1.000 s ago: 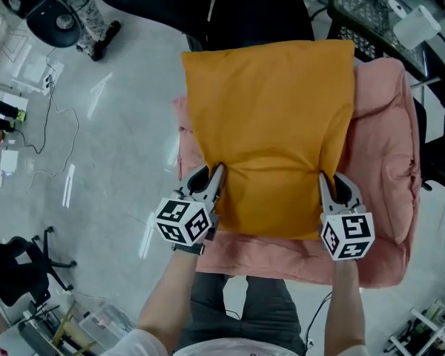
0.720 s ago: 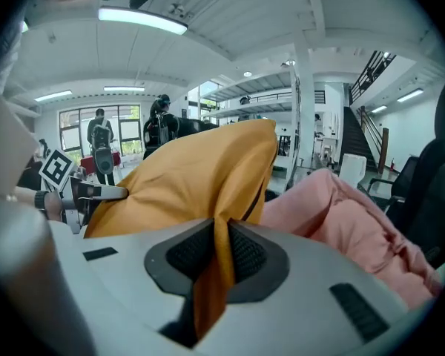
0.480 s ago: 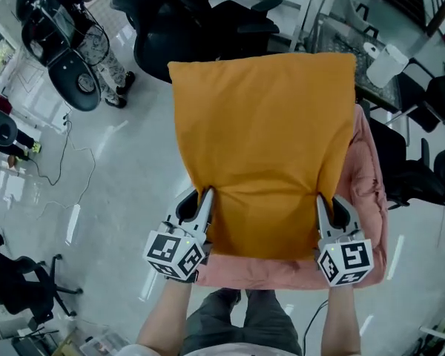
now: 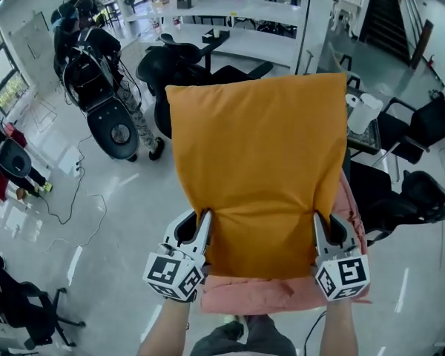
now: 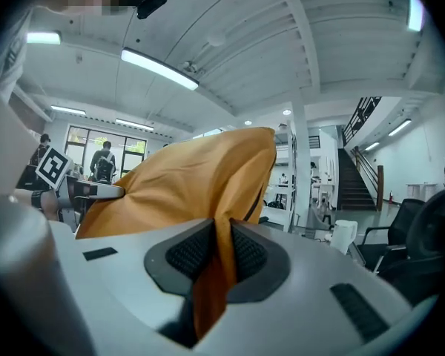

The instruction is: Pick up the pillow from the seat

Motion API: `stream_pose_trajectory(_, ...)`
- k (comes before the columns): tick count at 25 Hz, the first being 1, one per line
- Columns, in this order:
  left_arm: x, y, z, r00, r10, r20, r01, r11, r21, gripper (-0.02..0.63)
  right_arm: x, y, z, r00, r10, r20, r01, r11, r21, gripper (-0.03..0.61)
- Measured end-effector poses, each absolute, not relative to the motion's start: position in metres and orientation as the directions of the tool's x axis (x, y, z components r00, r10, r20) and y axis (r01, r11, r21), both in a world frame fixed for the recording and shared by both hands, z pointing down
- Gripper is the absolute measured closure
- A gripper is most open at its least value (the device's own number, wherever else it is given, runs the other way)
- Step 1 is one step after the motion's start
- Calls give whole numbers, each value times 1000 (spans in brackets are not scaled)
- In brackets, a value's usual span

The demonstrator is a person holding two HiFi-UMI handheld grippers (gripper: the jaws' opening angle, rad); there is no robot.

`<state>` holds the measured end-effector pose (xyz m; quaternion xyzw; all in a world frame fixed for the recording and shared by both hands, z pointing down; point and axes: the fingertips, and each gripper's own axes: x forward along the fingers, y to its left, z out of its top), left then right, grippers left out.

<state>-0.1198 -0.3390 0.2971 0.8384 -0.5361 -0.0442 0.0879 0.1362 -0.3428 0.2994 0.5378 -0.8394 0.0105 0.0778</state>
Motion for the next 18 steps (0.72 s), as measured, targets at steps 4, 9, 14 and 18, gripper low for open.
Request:
stream_pose_trajectory(4,-121,-313,248,423,-905,-45,-892,-424,157,541,135,-318,256,-404,-912,71,-908,410,91,522)
stream_pose_trajectory(9,-124,-293,189,421,-898,-130,-892,-436,121,541,132,-300,198,-406,-913,-29,-907,399,139,522)
stream_pose_trajectory(14,-113,-283,148,421,-888,-187,-892,-443,94,541,144,-290,156,-406,-908,-100,-908,388,160,522)
stream_pose_trajectory(18,-99,-287,124,410,-887,-213,-898,-434,77,541,158,-295,135,-395,-909,-137,-914,373,162,522)
